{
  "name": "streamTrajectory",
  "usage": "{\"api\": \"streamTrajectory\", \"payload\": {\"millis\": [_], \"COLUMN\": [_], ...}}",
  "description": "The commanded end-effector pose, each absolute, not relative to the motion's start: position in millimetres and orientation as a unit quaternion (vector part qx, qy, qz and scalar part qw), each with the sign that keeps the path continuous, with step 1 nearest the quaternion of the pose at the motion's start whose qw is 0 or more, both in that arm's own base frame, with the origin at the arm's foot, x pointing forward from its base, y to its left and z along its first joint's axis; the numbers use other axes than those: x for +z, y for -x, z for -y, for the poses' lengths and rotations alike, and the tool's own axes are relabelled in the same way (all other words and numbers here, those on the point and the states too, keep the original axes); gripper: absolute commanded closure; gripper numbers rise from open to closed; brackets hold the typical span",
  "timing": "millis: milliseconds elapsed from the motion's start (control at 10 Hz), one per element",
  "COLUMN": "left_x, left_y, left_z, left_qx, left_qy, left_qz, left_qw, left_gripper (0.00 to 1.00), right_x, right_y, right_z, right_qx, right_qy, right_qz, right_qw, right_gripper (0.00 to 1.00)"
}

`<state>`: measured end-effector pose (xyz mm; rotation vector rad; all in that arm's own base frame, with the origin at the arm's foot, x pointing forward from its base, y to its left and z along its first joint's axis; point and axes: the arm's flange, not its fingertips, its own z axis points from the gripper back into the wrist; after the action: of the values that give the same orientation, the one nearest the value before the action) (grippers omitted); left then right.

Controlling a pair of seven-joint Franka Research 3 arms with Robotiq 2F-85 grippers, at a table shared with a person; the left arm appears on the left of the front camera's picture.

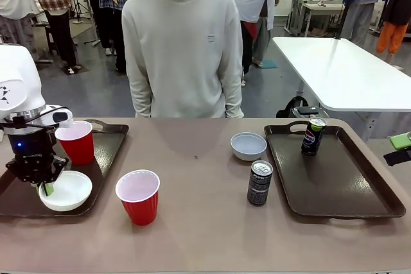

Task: Prepare tableware on both trays.
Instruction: Pick up a Picnic Bowl from the table and place it on a Handle tray.

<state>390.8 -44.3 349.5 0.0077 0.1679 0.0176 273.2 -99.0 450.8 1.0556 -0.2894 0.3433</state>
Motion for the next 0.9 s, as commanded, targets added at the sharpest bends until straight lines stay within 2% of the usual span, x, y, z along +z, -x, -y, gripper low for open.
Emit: {"api": "streamTrajectory", "payload": {"millis": [0, 100, 300, 500, 600, 800], "left_x": [351.4, 366.2, 415.1, 456.9, 471.4, 486.5], "left_y": [-389.3, -387.5, -367.5, -340.7, -331.4, -319.0], "left_z": [43.2, 41.3, 43.0, 39.2, 34.9, 28.2], "left_qx": [0.018, 0.024, 0.017, 0.001, -0.009, -0.008], "left_qy": [-0.024, -0.022, -0.011, 0.038, 0.082, 0.112], "left_qz": [-0.073, -0.06, -0.007, 0.042, 0.055, 0.06], "left_qw": [0.997, 0.998, 1.0, 0.998, 0.995, 0.992], "left_gripper": [0.25, 0.1, 0.0, 0.0, 0.3, 0.1], "right_x": [450.9, 450.9, 450.9, 450.9, 450.9, 450.9], "right_y": [-275.8, -275.8, -275.8, -275.8, -275.8, -275.8], "right_z": [98.8, 98.8, 98.8, 98.8, 98.8, 98.8], "right_qx": [0.166, 0.166, 0.166, 0.166, 0.166, 0.166], "right_qy": [-0.509, -0.509, -0.509, -0.509, -0.509, -0.509], "right_qz": [0.147, 0.147, 0.147, 0.147, 0.147, 0.147], "right_qw": [0.831, 0.831, 0.831, 0.831, 0.831, 0.831], "right_gripper": [0.0, 0.0, 0.0, 0.0, 0.0, 0.0]}}
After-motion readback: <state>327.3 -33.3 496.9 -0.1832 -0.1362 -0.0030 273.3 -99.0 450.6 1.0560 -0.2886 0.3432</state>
